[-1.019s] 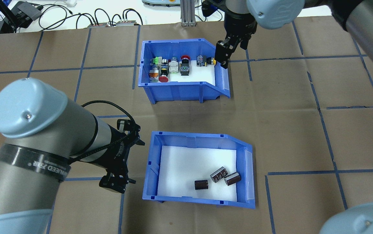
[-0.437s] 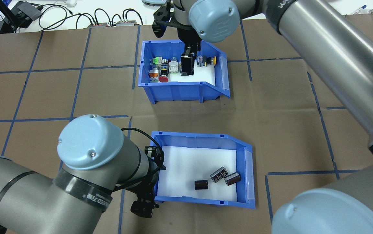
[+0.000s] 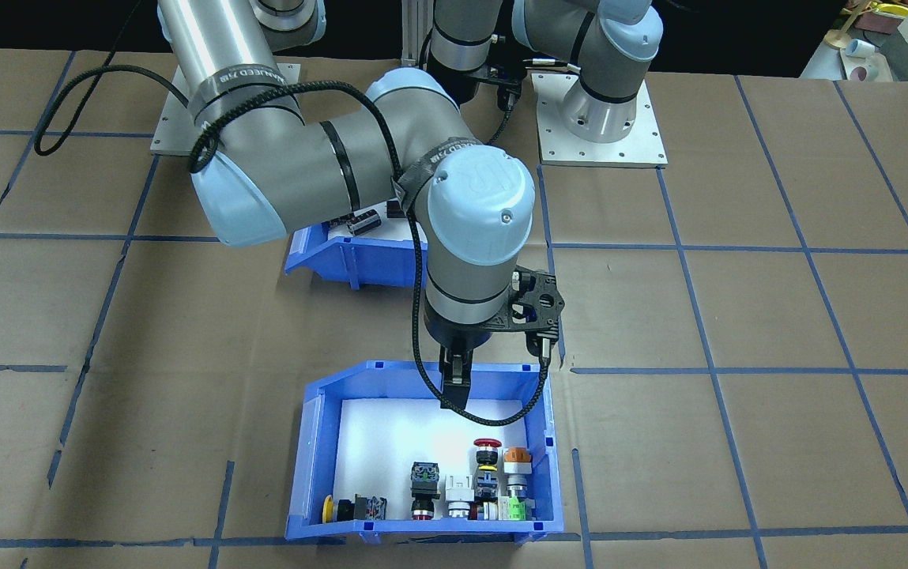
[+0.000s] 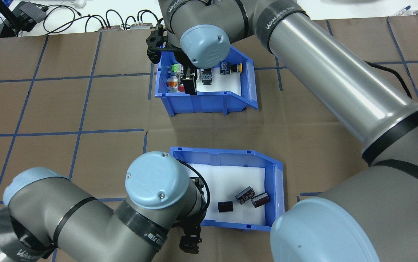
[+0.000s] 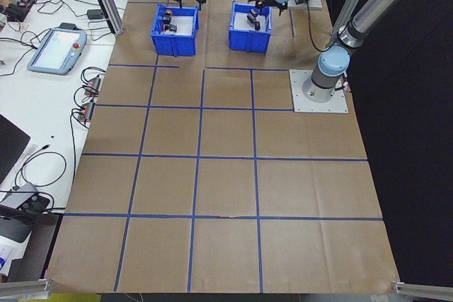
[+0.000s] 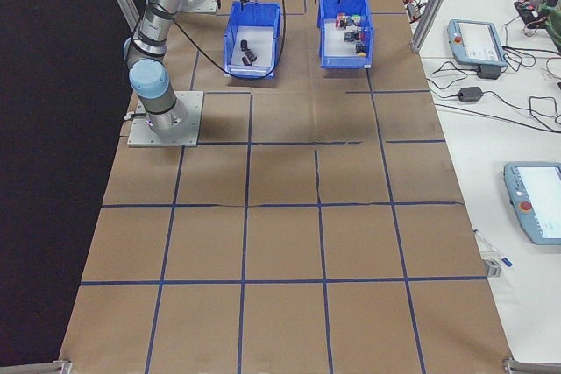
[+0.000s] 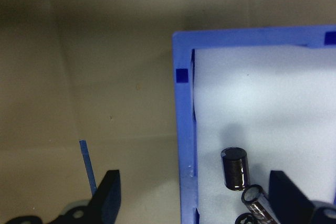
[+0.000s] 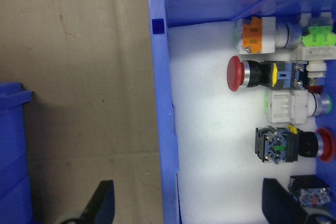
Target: Place battery box in front
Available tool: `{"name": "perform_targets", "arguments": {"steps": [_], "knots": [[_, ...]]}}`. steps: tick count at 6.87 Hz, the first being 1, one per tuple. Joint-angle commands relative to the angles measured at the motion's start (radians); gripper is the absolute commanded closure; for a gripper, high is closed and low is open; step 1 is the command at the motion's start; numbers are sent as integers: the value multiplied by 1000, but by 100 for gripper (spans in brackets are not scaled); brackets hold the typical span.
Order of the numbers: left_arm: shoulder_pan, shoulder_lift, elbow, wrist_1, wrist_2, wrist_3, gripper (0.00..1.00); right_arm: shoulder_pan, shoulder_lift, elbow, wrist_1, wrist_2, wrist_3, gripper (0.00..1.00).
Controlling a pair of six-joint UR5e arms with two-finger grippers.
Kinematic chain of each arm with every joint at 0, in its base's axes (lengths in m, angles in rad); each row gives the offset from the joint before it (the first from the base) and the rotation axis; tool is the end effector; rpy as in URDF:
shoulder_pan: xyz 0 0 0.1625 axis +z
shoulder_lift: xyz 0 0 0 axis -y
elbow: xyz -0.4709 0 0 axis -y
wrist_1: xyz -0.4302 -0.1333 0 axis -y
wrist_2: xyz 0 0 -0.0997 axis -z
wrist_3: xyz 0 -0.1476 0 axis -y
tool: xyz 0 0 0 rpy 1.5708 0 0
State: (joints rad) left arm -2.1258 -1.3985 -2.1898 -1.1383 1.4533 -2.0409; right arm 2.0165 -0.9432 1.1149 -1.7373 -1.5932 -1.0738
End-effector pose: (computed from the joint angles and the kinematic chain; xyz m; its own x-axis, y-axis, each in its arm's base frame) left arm -0.3413 -0.2647 0.2926 -0.0870 -0.9940 -0.0658 -0.9919 0.0803 0.0981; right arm 0.4619 -0.6652 0.3221 -0.0511 -0.9987 0.0061 -0.9984 0.0513 0.0222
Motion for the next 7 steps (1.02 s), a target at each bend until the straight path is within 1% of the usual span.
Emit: {"name": "perform_targets", "arguments": {"steps": [1, 2, 3, 4, 5, 6, 7], "knots": [[-34, -60, -48, 131, 10, -33, 1, 22, 47, 19, -5, -8, -44, 0], [-34, -83, -56, 173, 12, -33, 1, 22, 63, 46, -11, -7, -51, 0], [-39, -121, -56, 205, 12, -35, 2, 22, 63, 68, -45, -7, -51, 0], [-42, -147, -56, 225, 10, -36, 10, 22, 63, 68, -71, -7, -37, 0], [-42, -149, -62, 227, 9, -36, 44, 22, 66, 69, -85, -8, -35, 11], [-42, -149, -65, 227, 10, -35, 63, 22, 63, 69, -85, -16, -35, 30], [-42, -148, -68, 230, 6, -54, 79, 22, 61, 74, -67, -19, -35, 55]]}}
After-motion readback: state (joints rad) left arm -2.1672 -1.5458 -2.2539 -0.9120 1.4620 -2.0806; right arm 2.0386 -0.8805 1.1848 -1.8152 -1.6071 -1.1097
